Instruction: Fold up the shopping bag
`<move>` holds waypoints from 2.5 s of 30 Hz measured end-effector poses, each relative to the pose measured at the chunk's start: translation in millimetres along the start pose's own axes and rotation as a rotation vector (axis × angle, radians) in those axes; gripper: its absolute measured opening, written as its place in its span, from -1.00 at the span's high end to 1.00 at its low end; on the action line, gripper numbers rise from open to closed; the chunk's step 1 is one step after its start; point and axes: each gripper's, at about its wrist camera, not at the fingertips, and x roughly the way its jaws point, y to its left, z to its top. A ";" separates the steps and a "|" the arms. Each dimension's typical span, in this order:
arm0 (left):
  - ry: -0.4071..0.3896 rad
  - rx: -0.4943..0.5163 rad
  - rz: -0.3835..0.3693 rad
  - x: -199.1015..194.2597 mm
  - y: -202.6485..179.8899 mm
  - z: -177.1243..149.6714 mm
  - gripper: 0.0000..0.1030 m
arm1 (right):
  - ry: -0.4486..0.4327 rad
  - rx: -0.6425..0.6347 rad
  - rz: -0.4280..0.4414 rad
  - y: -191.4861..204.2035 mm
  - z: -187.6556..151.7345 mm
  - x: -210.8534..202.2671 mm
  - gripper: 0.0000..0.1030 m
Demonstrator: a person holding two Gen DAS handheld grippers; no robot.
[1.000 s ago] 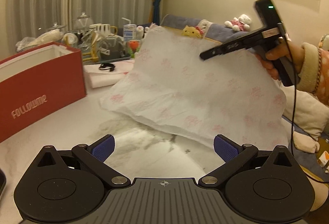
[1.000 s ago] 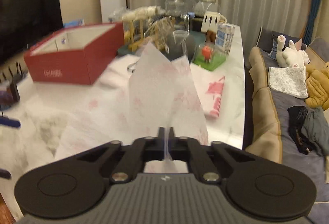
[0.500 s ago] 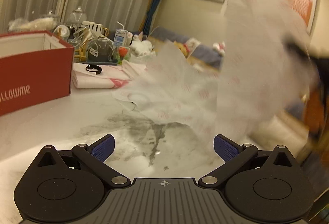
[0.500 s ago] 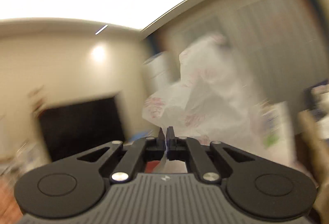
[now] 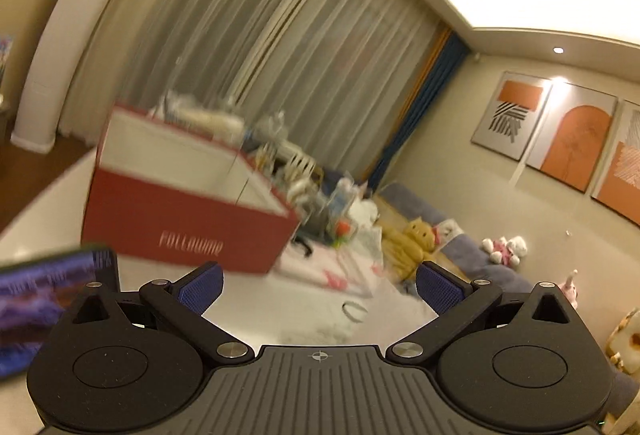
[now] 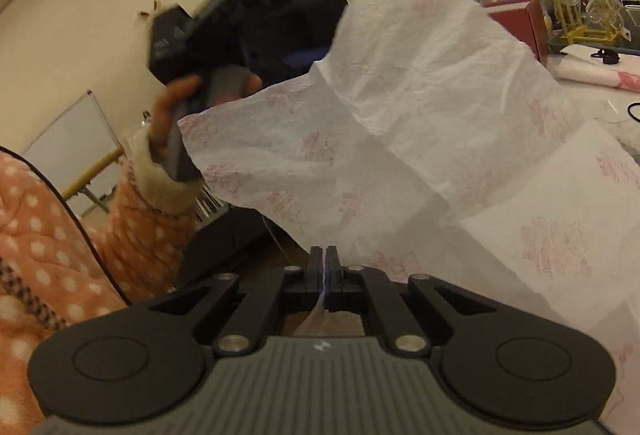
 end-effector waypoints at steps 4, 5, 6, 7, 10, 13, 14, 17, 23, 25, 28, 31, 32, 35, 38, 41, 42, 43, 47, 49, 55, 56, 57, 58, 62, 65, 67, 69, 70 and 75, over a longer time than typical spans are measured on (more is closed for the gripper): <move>0.098 0.131 -0.076 10.2 -36.1 -5.2 -1.00 | 0.061 -0.029 -0.039 5.0 -2.5 16.8 0.83; 0.170 0.160 -0.096 22.8 -43.0 -14.1 -1.00 | 0.062 -0.034 -0.042 6.6 -1.7 16.3 0.60; 0.240 0.186 -0.107 35.6 -47.5 -24.9 -1.00 | 0.052 -0.045 -0.034 8.7 1.3 11.4 0.28; 0.306 0.201 -0.102 49.8 -49.3 -37.5 -1.00 | 0.037 -0.061 -0.023 11.3 5.0 4.5 0.16; 0.433 0.191 -0.045 81.2 -39.4 -67.6 -1.00 | -0.034 -0.136 0.022 18.6 16.8 -35.7 0.00; 0.501 0.157 0.008 93.6 -25.5 -86.8 -1.00 | -0.045 -0.242 -0.082 21.4 29.5 -75.4 -0.17; 0.506 0.175 0.013 92.7 -26.9 -92.0 -1.00 | -0.036 -0.260 -0.158 19.8 35.2 -82.6 -0.17; 0.517 0.274 0.032 91.5 -41.1 -100.4 -1.00 | 0.015 -0.243 -0.418 0.5 56.6 -84.9 -0.17; 0.543 0.500 0.075 93.8 -68.7 -120.3 -1.00 | 0.186 -0.135 -0.692 -94.2 86.0 -24.8 -0.16; 0.544 0.501 0.079 91.2 -66.8 -117.8 -1.00 | 0.230 -0.015 -0.739 -132.6 88.3 -12.9 -0.12; 0.543 0.497 0.092 90.5 -61.1 -111.8 -1.00 | 0.175 0.160 -0.741 -167.4 79.0 -43.8 -0.13; 0.546 0.496 0.099 98.5 -56.4 -108.4 -1.00 | 0.138 0.251 -0.852 -172.7 58.6 -89.3 -0.15; 0.545 0.496 0.100 101.5 -55.1 -107.9 -1.00 | 0.127 0.287 -0.893 -175.3 52.1 -105.2 -0.15; 0.543 0.494 0.104 105.7 -50.9 -106.1 -1.00 | 0.119 0.374 -1.052 -172.1 26.5 -151.7 -0.14; 0.543 0.491 0.107 104.1 -46.7 -104.9 -1.00 | 0.092 0.423 -1.072 -145.4 2.7 -185.8 -0.12; 0.547 0.487 0.117 100.0 -41.3 -103.3 -1.00 | -0.001 0.434 -0.850 -102.8 -4.1 -203.5 -0.22; 0.548 0.486 0.119 98.4 -40.1 -102.9 -1.00 | -0.020 0.398 -0.801 -88.2 -2.0 -203.5 -0.34; 0.549 0.486 0.120 97.1 -39.4 -102.9 -1.00 | -0.039 0.361 -0.751 -73.7 0.1 -203.6 -0.39; 0.551 0.484 0.127 95.1 -38.8 -103.0 -1.00 | -0.042 0.187 -0.629 -45.5 18.7 -187.6 -0.63; 0.551 0.485 0.122 93.3 -36.5 -102.4 -1.00 | -0.003 0.078 -0.559 -47.3 26.8 -173.3 -0.75; 0.573 0.487 0.139 90.8 -30.1 -97.4 -1.00 | 0.240 -0.111 -0.534 -94.0 50.9 -138.8 -0.77; 0.573 0.486 0.140 90.9 -29.9 -97.3 -1.00 | 0.269 -0.102 -0.514 -105.1 54.6 -136.5 -0.77; 0.572 0.484 0.143 91.4 -30.0 -97.4 -1.00 | 0.296 -0.092 -0.498 -115.9 57.9 -134.0 -0.75; 0.569 0.481 0.146 92.0 -30.2 -97.6 -1.00 | 0.324 -0.086 -0.488 -125.8 60.4 -131.5 -0.72; 0.564 0.474 0.157 94.9 -30.4 -98.0 -1.00 | 0.432 -0.056 -0.440 -146.3 64.5 -122.4 0.99; 0.563 0.474 0.156 95.9 -30.1 -98.2 -1.00 | 0.449 -0.104 -0.444 -131.4 59.7 -125.2 1.00; 0.563 0.475 0.154 97.6 -30.1 -98.1 -1.00 | 0.372 -0.111 -0.455 -116.4 59.5 -141.1 1.00; 0.564 0.476 0.154 100.2 -30.3 -97.5 -1.00 | 0.264 -0.119 -0.471 -98.0 61.3 -163.6 1.00; 0.563 0.476 0.154 101.4 -30.2 -97.1 -1.00 | 0.215 -0.122 -0.473 -88.8 62.5 -174.5 1.00; 0.552 0.467 0.170 101.0 -27.2 -96.6 -1.00 | 0.079 -0.180 -0.387 -16.8 53.9 -216.8 1.00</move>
